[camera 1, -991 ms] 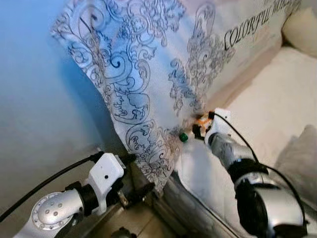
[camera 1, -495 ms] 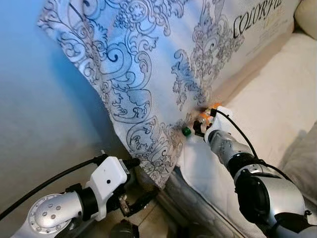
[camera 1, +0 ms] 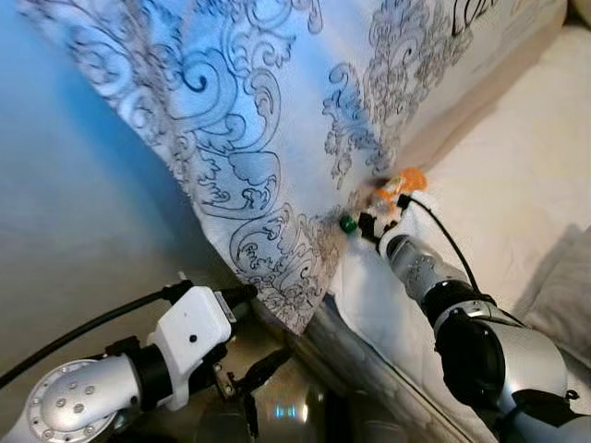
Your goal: Clean up the room
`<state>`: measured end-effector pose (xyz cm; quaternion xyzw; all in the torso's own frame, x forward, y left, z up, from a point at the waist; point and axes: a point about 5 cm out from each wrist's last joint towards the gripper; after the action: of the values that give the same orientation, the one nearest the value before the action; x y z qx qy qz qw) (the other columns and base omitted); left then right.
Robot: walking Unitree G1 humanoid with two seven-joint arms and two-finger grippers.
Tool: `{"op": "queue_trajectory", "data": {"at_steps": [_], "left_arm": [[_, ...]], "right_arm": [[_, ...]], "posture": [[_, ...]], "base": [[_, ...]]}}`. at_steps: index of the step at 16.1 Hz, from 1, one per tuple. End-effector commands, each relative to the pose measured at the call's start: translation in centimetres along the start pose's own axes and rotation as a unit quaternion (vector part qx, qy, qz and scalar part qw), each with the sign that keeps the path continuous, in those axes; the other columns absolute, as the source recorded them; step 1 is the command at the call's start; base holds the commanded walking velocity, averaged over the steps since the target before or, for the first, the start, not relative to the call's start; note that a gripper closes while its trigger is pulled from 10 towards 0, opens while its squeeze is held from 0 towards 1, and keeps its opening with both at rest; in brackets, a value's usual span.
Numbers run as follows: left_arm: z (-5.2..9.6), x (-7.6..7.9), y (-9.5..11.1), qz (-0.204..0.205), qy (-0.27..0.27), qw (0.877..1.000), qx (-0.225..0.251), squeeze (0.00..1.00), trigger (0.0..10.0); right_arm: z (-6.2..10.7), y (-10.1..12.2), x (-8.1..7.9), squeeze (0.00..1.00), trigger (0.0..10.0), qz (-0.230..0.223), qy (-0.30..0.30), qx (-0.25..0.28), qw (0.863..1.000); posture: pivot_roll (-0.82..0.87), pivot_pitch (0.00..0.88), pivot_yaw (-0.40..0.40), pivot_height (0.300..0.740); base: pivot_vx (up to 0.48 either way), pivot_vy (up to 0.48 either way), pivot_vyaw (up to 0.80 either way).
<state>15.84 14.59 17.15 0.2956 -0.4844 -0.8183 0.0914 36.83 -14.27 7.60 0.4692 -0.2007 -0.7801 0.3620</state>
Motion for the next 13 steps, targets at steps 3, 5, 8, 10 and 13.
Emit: {"op": "queue_trajectory", "data": {"at_steps": [3,5,8,10,13], "left_arm": [[0.5,0.2,0.2,-0.003,-0.01,1.0,-0.005,0.05,10.0],[0.5,0.3,0.3,-0.003,-0.012,1.0,-0.006,0.05,10.0],[0.5,0.3,0.4,-0.003,-0.013,1.0,-0.005,0.05,10.0],[0.5,0.2,0.4,-0.003,-0.015,1.0,-0.006,0.05,10.0],[0.6,-0.1,0.2,-0.008,-0.017,1.0,-0.009,0.05,10.0]], "right_arm": [[0.0,-0.1,-1.3,0.0,10.0,0.019,0.035,-0.003,0.999],[-0.1,-0.2,-2.5,0.0,10.0,0.088,0.044,-0.011,0.995],[-0.1,0.8,-2.8,0.0,10.0,0.083,0.015,0.001,0.996],[-0.1,1.0,-2.7,0.0,10.0,0.084,-0.004,0.005,0.996],[-0.1,1.3,-2.8,0.0,10.0,0.043,-0.004,0.013,0.999]], "posture": [[0.31,0.319,-0.02,0.74],[0.31,0.302,-0.023,0.74],[0.31,0.292,-0.023,0.74],[0.31,0.278,-0.022,0.74],[0.32,0.262,-0.013,0.74]], "base": [[0.0,0.0,0.0],[0.0,0.0,0.0],[0.0,0.0,0.0],[0.0,0.0,0.0],[0.0,0.0,0.0]]}}
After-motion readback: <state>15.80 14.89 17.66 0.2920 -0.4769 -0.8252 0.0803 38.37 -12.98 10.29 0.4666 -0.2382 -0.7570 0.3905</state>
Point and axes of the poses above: a point about 5 cm out from each wrist's last joint towards the gripper, its own z axis pointing back from the gripper into the wrist, its own y axis along the axis of the wrist's last joint, x = y × z, and after that the axes turned 15 degrees about -z, right-handed
